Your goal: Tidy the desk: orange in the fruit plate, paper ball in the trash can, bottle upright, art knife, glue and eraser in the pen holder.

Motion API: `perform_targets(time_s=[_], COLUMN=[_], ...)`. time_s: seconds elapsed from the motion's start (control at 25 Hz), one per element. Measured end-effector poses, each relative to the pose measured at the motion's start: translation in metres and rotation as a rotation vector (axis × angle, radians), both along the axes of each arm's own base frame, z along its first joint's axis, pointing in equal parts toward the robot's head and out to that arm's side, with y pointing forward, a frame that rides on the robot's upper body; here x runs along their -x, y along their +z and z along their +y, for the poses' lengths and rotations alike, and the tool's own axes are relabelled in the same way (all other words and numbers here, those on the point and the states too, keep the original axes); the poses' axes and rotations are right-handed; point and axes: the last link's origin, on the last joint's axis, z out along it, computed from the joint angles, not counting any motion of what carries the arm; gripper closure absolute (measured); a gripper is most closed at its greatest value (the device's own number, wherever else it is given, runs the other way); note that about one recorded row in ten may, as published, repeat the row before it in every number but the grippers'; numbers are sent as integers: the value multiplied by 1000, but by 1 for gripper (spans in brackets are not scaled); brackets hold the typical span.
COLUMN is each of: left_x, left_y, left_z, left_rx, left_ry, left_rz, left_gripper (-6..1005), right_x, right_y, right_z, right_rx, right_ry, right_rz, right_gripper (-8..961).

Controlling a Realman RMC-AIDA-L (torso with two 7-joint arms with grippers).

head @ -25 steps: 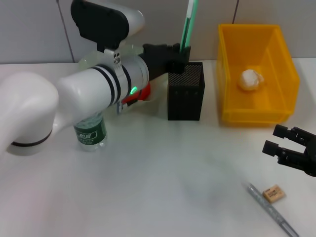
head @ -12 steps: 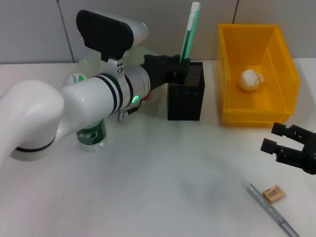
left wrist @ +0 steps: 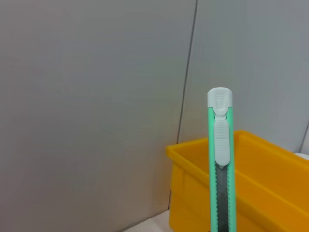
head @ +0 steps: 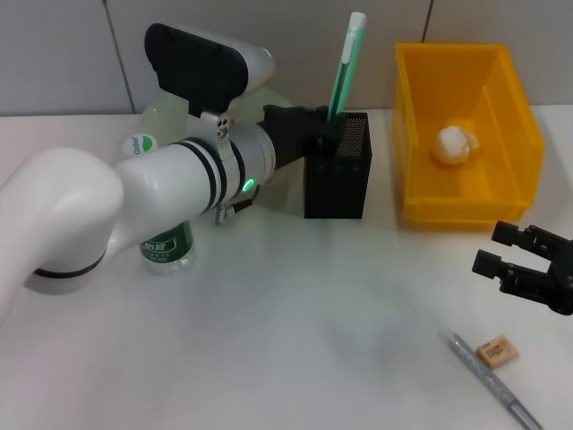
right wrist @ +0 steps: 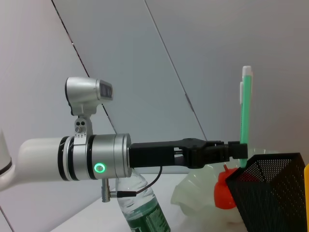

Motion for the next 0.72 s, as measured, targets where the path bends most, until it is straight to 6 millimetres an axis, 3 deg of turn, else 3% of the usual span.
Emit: perform_targets(time_s=[0.72], left_x=[0], left_y=[-3], left_z=[-2], left_rx=[1], left_ry=[-9], left_rz=[14], left_gripper=[808], right_x=[0], right_y=[-1], right_z=[0], right_rx=[-1], right_ry=[0], right_rz=[-1], right_gripper=[117])
